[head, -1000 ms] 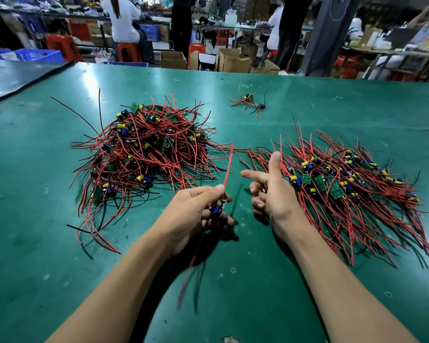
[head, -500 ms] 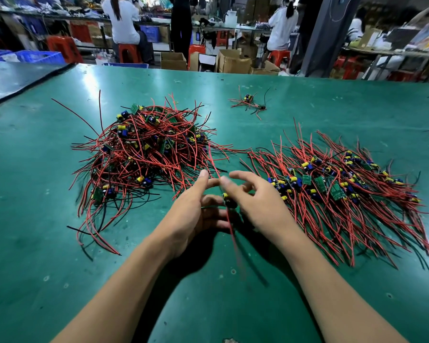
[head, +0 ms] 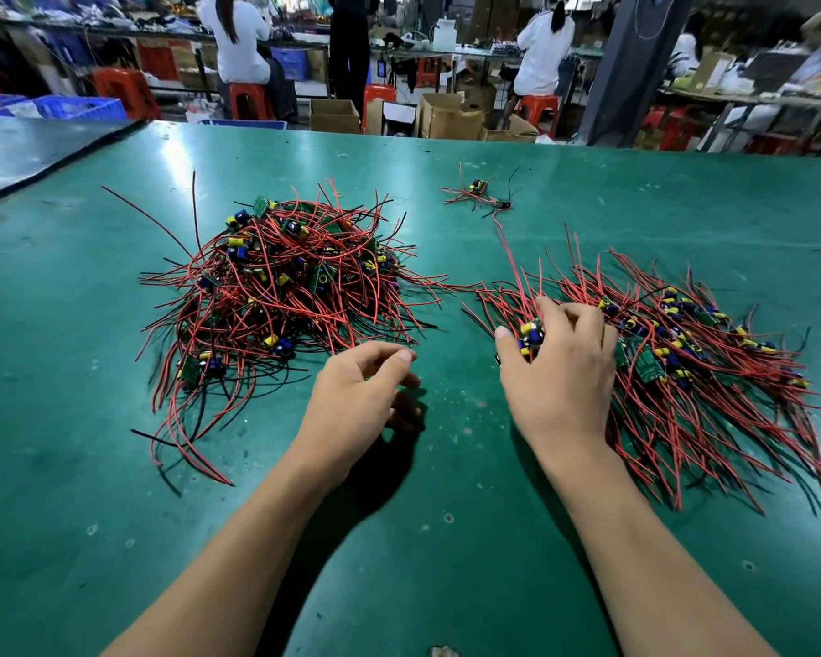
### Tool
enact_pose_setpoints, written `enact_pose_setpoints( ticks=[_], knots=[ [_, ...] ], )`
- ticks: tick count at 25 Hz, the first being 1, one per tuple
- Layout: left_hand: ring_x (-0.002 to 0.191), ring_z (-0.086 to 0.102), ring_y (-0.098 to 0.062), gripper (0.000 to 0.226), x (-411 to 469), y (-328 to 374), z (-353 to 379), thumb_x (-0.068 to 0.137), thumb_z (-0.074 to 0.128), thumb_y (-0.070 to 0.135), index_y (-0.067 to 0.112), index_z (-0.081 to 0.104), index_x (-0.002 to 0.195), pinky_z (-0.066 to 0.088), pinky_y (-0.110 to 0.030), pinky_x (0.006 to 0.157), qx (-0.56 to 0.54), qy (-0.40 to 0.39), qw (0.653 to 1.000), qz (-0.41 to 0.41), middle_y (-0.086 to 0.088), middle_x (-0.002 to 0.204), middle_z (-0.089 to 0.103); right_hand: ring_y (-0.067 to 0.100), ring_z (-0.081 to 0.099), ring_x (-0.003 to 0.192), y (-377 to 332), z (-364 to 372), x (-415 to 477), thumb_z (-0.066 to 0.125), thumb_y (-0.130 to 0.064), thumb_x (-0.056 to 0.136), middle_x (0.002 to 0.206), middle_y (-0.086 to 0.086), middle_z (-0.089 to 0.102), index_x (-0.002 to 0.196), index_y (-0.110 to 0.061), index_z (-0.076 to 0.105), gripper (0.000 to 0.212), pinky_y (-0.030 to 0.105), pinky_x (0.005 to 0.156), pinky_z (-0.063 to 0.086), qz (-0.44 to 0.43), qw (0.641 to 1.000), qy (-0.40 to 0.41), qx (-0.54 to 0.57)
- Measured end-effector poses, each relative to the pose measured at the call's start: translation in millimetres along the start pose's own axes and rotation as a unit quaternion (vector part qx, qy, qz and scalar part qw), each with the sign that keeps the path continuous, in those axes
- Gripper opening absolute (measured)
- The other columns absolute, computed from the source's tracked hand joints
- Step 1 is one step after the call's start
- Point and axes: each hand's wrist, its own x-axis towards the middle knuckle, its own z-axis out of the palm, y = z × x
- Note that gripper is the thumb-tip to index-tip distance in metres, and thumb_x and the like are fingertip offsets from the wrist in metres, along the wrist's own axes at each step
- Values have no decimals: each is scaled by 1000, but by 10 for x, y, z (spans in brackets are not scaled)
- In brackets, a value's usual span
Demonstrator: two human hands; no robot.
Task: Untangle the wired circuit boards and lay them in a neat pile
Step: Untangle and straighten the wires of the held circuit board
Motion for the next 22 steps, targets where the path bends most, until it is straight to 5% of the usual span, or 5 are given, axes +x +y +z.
enact_pose_setpoints(
  ticks=[3, 8, 11, 15, 22],
  knots=[
    [48, 56, -21, 10, 16, -15, -61, 93, 64, 20, 15, 67, 86, 49, -32, 49, 125, 90, 985, 83, -5, 62, 62, 30, 47, 118, -84, 17, -73, 70, -36, 89, 125, 6, 55, 126, -17, 66, 42, 43, 99, 34, -82, 996, 29, -20],
    [46, 62, -26, 23, 84, 16, -150, 92, 65, 21, 9, 48, 104, 48, -33, 44, 52, 194, 979, 39, -15, 71, 65, 17, 57, 100, -109, 176, -188, 66, -27, 95, 112, 0, 55, 117, -11, 72, 28, 34, 96, 47, -161, 966, -173, 103],
    [44, 60, -22, 29, 132, 56, -200, 95, 62, 17, 12, 41, 114, 48, -28, 40, -48, 158, 985, -42, -16, 73, 66, 15, 58, 97, -101, 259, -248, 66, -31, 95, 110, -3, 56, 116, -14, 72, 28, 35, 93, 48, -170, 959, -204, 100],
    [42, 57, -17, 18, 151, 78, -254, 97, 60, 18, 0, 61, 97, 46, -23, 40, -38, 55, 994, -90, -8, 63, 68, 23, 58, 107, -46, 283, -182, 68, -31, 92, 109, 2, 61, 108, -18, 75, 23, 40, 97, 46, -128, 971, -195, 56],
    [39, 51, -16, 24, 118, 126, -299, 96, 60, 16, -3, 68, 85, 38, -20, 37, -52, 77, 992, -81, -4, 56, 64, 26, 59, 103, -1, 275, -116, 69, -25, 92, 108, 7, 61, 105, -13, 76, 19, 39, 99, 46, -71, 979, -176, 75]
  ],
)
